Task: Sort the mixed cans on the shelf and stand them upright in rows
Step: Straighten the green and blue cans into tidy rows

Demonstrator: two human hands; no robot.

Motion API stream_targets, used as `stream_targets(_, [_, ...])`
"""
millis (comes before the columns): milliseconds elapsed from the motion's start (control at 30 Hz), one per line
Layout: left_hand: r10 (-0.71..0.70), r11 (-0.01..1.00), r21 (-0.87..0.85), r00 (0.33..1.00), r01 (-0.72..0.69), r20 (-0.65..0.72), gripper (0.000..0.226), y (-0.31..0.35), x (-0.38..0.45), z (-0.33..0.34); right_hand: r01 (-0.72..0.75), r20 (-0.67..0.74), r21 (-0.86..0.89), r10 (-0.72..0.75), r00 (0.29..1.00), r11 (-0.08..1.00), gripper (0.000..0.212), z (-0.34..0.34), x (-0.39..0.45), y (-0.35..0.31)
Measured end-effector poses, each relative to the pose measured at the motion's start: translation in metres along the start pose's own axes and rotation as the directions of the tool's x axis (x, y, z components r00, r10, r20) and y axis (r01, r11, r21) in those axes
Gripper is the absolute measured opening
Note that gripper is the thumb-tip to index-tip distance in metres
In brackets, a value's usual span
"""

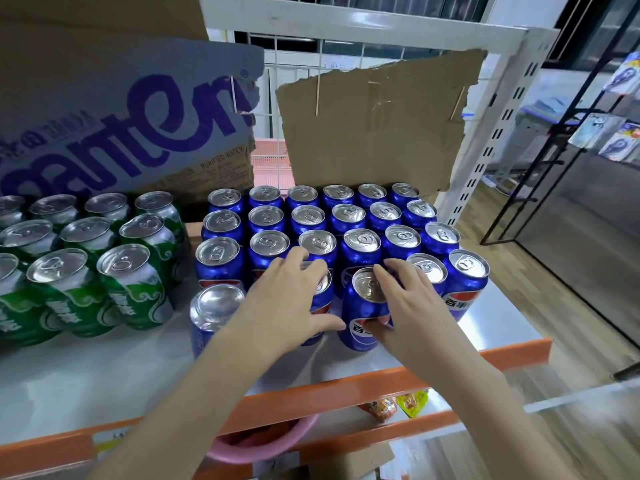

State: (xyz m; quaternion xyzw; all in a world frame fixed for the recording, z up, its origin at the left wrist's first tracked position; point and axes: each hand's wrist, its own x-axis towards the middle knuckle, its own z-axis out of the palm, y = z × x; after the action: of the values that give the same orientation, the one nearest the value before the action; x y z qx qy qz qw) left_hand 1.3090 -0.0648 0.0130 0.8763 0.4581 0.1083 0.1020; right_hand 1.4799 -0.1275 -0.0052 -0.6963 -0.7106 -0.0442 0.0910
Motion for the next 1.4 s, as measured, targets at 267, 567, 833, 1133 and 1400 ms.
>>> stream_targets(267, [-0.006,0.981,-0.192,0.999,-0.005,-0.054,0.073,0.000,0.000,0.008,0.055,-0.088,-0.076,-0.062,0.994,0.996,0.096,0.015,-0.004,0.010])
stream_targets(567, [0.081,0.973,-0.212,0.996,-0.088,-0.045,0.073,0.002,0.009,0.015,0.110,-0.129,-0.147,-0.130,0.983,0.983,0.086,0.020,0.006,0.023])
stream_targets(833, [0.156,0.987,-0.020,0.980,-0.159,-0.122,0.068,0.002,0.009,0.020,0.143,-0.210,-0.031,-0.146,0.967,0.989,0.082,0.032,0.014,0.028])
stream_targets(1133, [0.139,0.990,0.055,0.982,-0.133,-0.129,0.068,0.007,0.005,0.024,0.176,-0.170,-0.052,-0.182,0.968,0.983,0.086,0.032,0.013,0.035])
stream_targets(1400, [0.056,0.988,0.152,0.978,-0.025,-0.201,0.075,-0.008,-0.022,0.003,0.152,-0.196,0.043,-0.141,0.970,0.988,0.083,0.025,0.008,0.022])
